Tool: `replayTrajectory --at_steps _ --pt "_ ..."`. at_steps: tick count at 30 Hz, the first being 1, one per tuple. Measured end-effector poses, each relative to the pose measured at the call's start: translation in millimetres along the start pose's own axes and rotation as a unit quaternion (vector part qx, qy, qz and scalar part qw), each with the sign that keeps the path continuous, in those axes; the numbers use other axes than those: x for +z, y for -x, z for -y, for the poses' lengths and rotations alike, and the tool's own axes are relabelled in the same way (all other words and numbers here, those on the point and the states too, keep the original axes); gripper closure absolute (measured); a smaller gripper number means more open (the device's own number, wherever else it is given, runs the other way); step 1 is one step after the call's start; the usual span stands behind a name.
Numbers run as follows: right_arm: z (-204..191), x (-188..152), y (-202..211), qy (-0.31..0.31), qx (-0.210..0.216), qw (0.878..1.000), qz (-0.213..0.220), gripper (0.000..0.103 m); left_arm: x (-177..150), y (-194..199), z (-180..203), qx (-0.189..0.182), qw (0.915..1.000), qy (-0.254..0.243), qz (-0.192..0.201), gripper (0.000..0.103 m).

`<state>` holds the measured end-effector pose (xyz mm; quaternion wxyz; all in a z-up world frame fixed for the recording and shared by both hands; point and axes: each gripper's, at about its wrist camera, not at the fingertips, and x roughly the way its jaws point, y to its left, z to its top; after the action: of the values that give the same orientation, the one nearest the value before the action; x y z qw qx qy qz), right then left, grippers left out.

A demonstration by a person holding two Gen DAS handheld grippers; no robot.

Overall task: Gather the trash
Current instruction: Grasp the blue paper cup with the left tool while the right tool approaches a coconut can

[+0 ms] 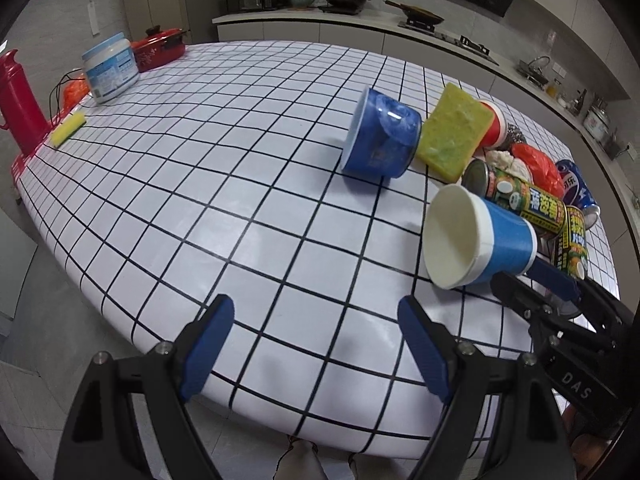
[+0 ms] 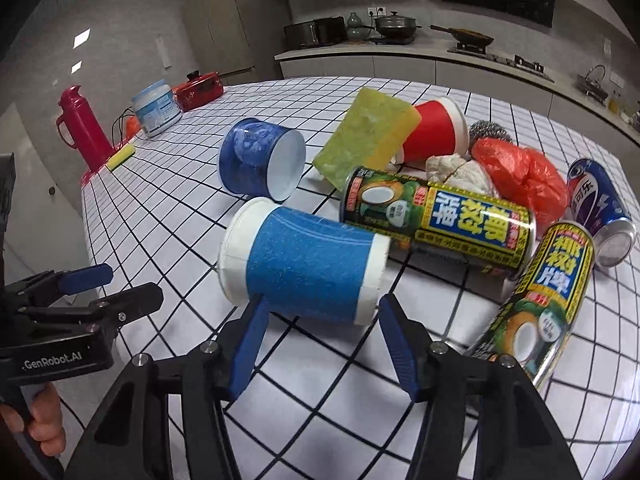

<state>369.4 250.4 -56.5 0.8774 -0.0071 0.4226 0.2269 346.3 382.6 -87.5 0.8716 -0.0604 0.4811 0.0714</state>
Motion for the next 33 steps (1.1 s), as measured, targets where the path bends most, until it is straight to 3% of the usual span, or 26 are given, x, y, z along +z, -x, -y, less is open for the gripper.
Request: replayTrajectory --at_steps 12,15,25,29,33 --pt "-36.6 -11.0 21.1 0.020 0.034 0.999 -0.001 0.043 -5.6 -3.2 -17.4 -0.001 0.9999 0.001 -0.011 0.018" --pt "-39.4 -10.2 29.3 0.026 0.024 0.999 0.008 0.043 -4.9 -1.2 -20.6 -0.004 0.9999 0.004 -0.009 0.018" --pt "-3.9 -9.0 60.7 -0.014 -0.069 0.997 0.037 0.041 0.4 6.5 5.2 -0.053 0.9985 -0.006 -0.008 0.018" --pt "19.2 -13.1 77.0 -0.043 -0.201 0.977 0.055 0.041 -0.1 4.8 20.7 -0.045 0.9988 -0.020 -0.008 0.018" --pt "47.1 -15.4 94.0 -0.090 -0.222 0.968 0.071 0.039 -0.4 0.8 24.4 -0.022 0.9994 -0.024 -0.012 0.018"
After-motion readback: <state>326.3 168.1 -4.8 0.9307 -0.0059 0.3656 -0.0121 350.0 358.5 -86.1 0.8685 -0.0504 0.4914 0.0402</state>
